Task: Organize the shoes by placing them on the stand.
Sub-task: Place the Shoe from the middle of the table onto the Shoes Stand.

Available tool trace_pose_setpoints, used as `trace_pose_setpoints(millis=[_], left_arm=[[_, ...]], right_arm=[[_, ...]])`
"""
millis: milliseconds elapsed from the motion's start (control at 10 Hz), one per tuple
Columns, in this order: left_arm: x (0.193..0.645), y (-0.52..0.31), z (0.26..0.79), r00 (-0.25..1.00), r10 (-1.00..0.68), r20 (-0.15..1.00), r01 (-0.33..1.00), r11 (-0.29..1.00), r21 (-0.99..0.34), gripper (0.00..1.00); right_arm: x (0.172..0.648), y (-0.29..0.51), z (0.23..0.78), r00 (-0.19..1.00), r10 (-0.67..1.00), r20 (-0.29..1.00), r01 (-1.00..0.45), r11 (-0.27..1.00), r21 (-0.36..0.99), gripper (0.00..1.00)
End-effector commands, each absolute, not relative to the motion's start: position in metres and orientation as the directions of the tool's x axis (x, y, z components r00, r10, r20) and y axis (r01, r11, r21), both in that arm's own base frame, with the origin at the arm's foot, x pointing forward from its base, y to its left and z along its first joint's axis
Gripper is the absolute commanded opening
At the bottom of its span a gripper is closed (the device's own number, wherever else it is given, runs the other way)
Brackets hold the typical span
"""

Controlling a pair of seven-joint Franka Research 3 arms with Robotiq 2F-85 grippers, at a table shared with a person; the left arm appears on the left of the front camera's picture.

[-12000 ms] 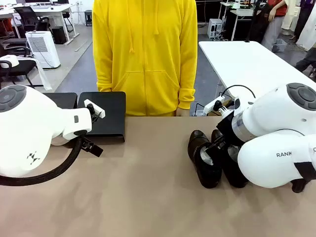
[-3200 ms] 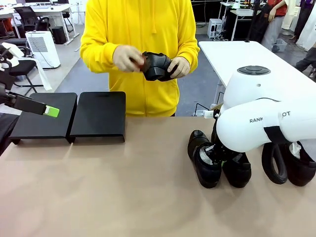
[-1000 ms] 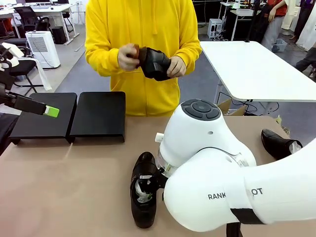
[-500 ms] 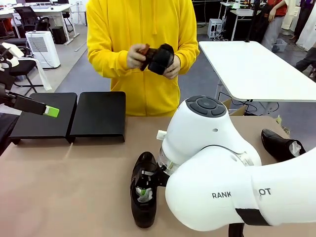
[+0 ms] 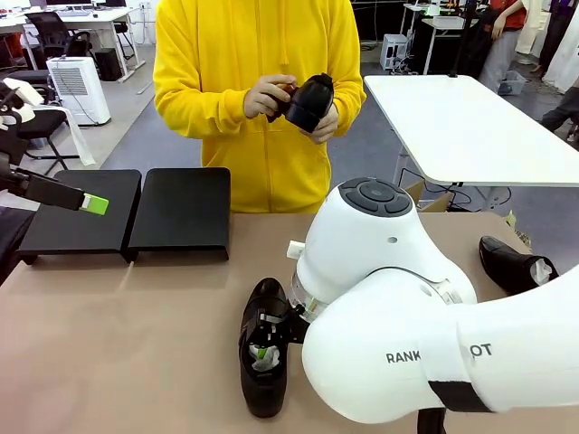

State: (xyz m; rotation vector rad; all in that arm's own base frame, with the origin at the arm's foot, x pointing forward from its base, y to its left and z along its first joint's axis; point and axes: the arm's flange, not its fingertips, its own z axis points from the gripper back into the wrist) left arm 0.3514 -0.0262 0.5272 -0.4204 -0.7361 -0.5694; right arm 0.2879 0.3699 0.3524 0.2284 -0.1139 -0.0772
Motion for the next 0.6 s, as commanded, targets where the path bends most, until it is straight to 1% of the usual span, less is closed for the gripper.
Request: trace_pose_setpoints(millis=[0, 200, 300, 400, 500], left_arm=[[0.352, -0.024, 0.527, 0.593, -0.340, 0.730, 0.633, 0.758, -0.161, 1.00], [0.351, -0.026, 0.527, 0.603, -0.334, 0.724, 0.617, 0.771, -0.159, 1.00], [0.351, -0.065, 0.519, 0.561, -0.407, 0.721, 0.660, 0.746, -0.092, 1.00], [0.346, -0.102, 0.516, 0.521, -0.422, 0.742, 0.683, 0.727, -0.067, 1.00], [0.340, -0.131, 0.517, 0.523, -0.399, 0.753, 0.686, 0.721, -0.095, 1.00]], right_arm=[[0.290, 0.372, 0.352, 0.989, -0.091, 0.115, 0.063, 0.972, 0.228, 1.00], [0.288, 0.370, 0.352, 0.991, -0.089, 0.104, 0.063, 0.971, 0.230, 1.00], [0.271, 0.364, 0.378, 0.978, -0.099, 0.182, 0.065, 0.981, 0.182, 1.00], [0.255, 0.347, 0.411, 0.957, -0.129, 0.259, 0.093, 0.985, 0.145, 1.00], [0.245, 0.330, 0.432, 0.939, -0.149, 0.310, 0.114, 0.985, 0.129, 1.00]])
